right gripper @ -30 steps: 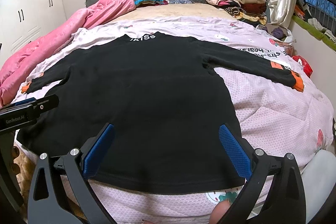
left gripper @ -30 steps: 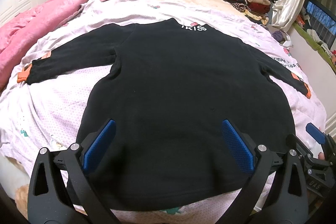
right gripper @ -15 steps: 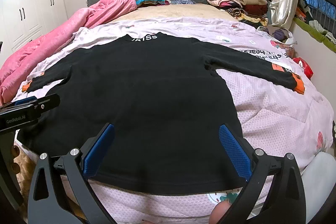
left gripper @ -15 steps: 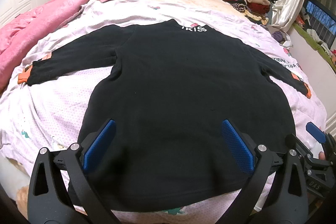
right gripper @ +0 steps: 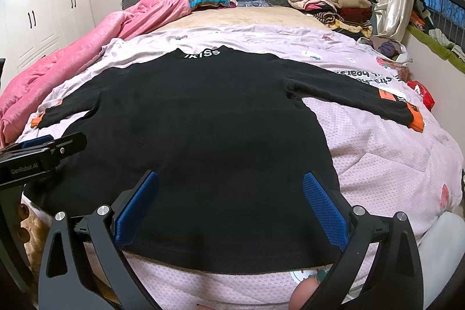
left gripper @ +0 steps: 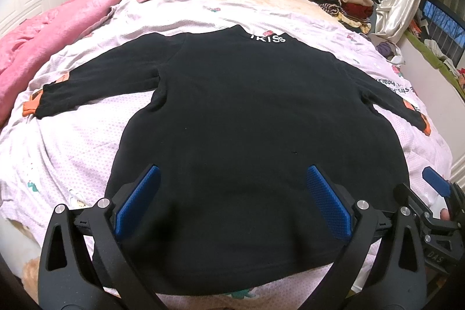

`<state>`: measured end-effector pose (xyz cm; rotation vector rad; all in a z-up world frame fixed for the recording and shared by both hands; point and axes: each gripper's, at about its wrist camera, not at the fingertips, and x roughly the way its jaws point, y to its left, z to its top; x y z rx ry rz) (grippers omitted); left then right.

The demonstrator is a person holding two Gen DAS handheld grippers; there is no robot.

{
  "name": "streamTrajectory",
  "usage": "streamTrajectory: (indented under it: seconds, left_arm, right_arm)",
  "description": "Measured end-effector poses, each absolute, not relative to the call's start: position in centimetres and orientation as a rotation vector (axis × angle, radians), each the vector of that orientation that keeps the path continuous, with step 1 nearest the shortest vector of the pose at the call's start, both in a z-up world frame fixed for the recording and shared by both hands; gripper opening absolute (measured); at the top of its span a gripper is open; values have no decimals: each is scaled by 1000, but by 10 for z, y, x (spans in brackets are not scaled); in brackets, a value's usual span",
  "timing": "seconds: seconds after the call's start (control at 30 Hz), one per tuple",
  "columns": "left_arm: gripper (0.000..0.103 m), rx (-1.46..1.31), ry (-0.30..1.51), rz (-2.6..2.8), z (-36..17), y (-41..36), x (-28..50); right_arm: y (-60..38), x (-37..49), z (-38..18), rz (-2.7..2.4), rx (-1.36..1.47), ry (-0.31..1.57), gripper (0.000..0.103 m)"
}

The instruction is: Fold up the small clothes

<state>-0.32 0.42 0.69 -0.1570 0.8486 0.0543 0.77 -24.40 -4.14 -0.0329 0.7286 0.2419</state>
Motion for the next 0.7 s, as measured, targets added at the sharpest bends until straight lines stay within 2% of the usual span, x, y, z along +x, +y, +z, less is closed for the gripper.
streamTrajectory:
  seconds: [0.7]
  left_arm:
    - [94,-172,884,44,25,3,77]
  right_arm:
    - [-253,89,-29,199,29,788,99]
